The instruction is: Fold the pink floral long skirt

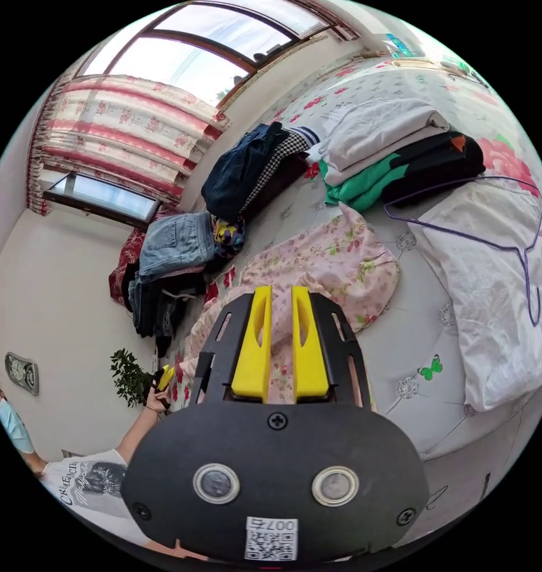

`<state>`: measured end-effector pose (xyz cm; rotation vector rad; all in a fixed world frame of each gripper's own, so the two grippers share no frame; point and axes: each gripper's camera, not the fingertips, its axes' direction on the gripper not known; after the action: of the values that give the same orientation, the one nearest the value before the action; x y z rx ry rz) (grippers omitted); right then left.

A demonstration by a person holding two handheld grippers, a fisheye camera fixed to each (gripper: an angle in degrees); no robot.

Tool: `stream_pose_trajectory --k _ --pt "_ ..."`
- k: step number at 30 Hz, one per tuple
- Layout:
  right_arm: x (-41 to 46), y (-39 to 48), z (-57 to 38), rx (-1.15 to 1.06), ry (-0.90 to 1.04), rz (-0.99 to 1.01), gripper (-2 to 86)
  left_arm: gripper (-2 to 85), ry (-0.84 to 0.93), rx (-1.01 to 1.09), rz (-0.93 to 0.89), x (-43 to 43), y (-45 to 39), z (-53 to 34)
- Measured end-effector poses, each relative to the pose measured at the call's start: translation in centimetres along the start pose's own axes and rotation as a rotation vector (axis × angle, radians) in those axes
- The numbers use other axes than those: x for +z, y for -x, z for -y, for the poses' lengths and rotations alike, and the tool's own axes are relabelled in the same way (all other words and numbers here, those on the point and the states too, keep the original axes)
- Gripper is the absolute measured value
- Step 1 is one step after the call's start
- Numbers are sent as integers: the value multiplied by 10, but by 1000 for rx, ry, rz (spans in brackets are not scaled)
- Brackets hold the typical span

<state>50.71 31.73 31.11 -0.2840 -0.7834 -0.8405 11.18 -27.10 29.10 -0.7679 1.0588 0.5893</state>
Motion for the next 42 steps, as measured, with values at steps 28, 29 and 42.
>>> stream_pose_trajectory --k 28,29,42 --pt "108 -14 -159 -221 520 -477 -1 -6 522 247 637 46 -69 -68" --pt "106 -16 -163 -215 520 -482 -1 -5 516 234 615 42 -67 -68" --pt "167 107 -130 -455 247 -387 26 99 48 38 416 -54 -41 13"
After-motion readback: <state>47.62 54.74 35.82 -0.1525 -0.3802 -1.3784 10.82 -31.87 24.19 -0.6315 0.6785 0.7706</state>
